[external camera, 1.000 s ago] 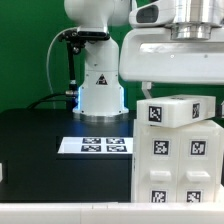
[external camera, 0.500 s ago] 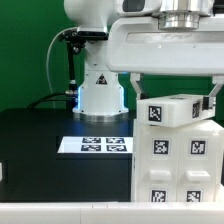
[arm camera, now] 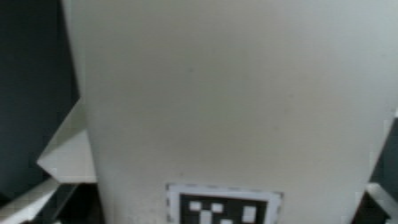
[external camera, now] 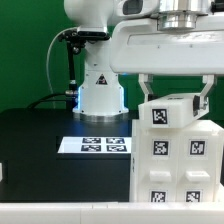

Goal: Assemble cabinet

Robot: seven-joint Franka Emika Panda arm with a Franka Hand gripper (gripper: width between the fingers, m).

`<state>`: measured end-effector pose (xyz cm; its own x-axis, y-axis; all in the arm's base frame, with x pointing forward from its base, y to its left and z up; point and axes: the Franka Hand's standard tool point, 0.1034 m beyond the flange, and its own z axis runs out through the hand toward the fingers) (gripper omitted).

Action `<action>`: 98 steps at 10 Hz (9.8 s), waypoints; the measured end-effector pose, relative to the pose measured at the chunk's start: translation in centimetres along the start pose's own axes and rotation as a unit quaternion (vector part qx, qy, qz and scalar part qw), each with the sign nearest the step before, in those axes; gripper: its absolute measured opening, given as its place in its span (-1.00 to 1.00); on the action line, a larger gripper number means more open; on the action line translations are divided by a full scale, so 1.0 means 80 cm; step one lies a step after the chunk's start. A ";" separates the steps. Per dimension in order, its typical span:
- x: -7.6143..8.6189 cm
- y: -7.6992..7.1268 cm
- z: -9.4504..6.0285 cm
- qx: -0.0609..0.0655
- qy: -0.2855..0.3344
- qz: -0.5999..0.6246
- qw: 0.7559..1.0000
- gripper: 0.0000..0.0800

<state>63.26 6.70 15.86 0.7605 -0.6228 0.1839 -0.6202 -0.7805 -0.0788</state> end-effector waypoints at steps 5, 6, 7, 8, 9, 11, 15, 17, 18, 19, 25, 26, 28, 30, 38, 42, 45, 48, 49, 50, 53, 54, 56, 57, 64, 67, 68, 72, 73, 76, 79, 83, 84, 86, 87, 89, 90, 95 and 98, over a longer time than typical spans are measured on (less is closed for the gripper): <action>-0.005 -0.001 0.000 -0.022 -0.028 0.352 0.935 0.39; -0.005 -0.004 0.000 -0.009 -0.025 0.401 0.916 0.39; -0.006 -0.004 0.000 -0.011 -0.028 0.420 0.907 0.39; -0.006 -0.005 -0.001 -0.012 -0.027 0.452 0.891 0.39; -0.006 -0.005 -0.001 -0.013 -0.027 0.475 0.880 0.39; -0.007 -0.005 0.000 -0.005 -0.049 0.564 0.824 0.39; -0.005 -0.009 -0.001 0.011 -0.063 0.648 0.759 0.39; -0.005 -0.009 -0.001 0.010 -0.063 0.647 0.760 0.39; -0.006 -0.009 0.000 0.011 -0.063 0.640 0.765 0.57; -0.002 -0.011 -0.007 0.021 -0.063 0.573 0.817 0.57; -0.001 -0.031 -0.038 0.058 -0.060 0.361 0.929 0.99; -0.001 -0.030 -0.038 0.060 -0.057 0.320 0.944 0.99; 0.007 -0.026 -0.040 0.066 -0.045 0.109 0.991 0.99; 0.008 -0.019 -0.038 0.066 -0.049 -0.011 0.997 0.99; 0.017 -0.018 -0.031 0.038 -0.041 -0.462 0.885 0.99; 0.022 -0.005 -0.028 0.018 -0.052 -0.561 0.826 0.99; 0.023 -0.004 -0.025 0.003 -0.080 -0.590 0.803 0.99; 0.016 0.008 -0.027 0.007 -0.116 -0.553 0.825 0.99; 0.008 0.010 -0.026 0.006 -0.136 -0.536 0.833 0.99; 0.004 0.009 -0.023 0.005 -0.140 -0.530 0.836 0.99; -0.006 0.005 -0.015 0.002 -0.142 -0.514 0.846 0.99; -0.007 0.001 -0.012 0.000 -0.133 -0.514 0.847 0.99; -0.007 0.001 0.003 -0.002 -0.119 -0.514 0.850 0.99; -0.007 0.001 0.003 -0.007 -0.119 -0.512 0.850 0.99; -0.006 0.003 0.004 -0.027 -0.113 -0.353 0.928 0.38; -0.008 0.003 0.005 -0.044 -0.093 -0.115 0.988 0.38; -0.006 0.001 0.005 -0.038 -0.090 -0.050 0.994 0.38; -0.009 -0.002 0.005 -0.052 -0.082 0.113 0.989 0.38; -0.010 -0.001 0.006 -0.059 -0.080 0.175 0.979 0.38; -0.016 0.001 0.006 -0.084 -0.067 0.431 0.896 0.38; -0.018 -0.006 0.006 -0.079 -0.062 0.509 0.855 0.38; -0.016 -0.011 0.008 -0.062 -0.078 0.636 0.765 0.38; -0.017 -0.014 0.007 -0.056 -0.077 0.627 0.773 0.38; -0.019 -0.014 0.010 -0.054 -0.078 0.603 0.792 0.62; -0.019 -0.015 0.009 -0.052 -0.080 0.589 0.803 0.92; -0.016 -0.026 -0.011 -0.023 -0.087 0.482 0.871 0.99; -0.014 -0.031 -0.024 -0.008 -0.091 0.421 0.903 1.00; -0.011 -0.031 -0.023 0.016 -0.080 0.175 0.981 0.99; -0.019 -0.040 -0.022 0.036 -0.072 -0.093 0.992 0.99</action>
Offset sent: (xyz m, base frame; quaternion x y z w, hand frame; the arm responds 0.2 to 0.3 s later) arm -0.0104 -0.0017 -0.0097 -0.0954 -0.0591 0.3612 0.9257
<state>63.75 10.27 17.57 0.8831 -0.4653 0.0609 -0.4555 -0.8811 -0.1272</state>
